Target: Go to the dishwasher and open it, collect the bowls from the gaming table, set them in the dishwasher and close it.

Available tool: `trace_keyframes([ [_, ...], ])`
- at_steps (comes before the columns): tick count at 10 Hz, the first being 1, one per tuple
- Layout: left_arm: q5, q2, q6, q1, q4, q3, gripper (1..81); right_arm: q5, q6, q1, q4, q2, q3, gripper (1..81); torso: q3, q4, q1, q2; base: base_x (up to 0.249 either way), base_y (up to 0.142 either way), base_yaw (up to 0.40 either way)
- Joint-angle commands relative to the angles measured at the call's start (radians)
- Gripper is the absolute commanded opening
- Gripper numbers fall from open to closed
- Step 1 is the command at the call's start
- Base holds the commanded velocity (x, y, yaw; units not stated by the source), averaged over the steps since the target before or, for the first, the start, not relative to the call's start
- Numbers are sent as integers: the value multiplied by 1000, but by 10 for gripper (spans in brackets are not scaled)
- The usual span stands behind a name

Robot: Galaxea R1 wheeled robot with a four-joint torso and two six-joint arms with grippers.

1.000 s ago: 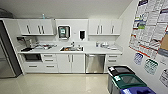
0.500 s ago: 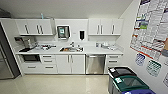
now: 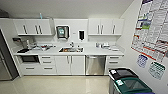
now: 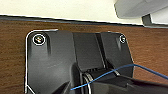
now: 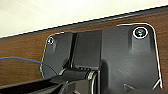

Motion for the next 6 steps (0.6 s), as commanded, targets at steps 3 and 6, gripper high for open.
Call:
trace_keyframes([
  [3, 46, -14, 2, -55, -10, 12, 811, -43, -6, 49, 1, -4, 8, 811, 0, 0, 0, 0, 104, 0, 0],
  [6, 46, -13, 2, -52, -10, 12, 811, -43, -6, 49, 1, -4, 8, 811, 0, 0, 0, 0, 103, 0, 0],
])
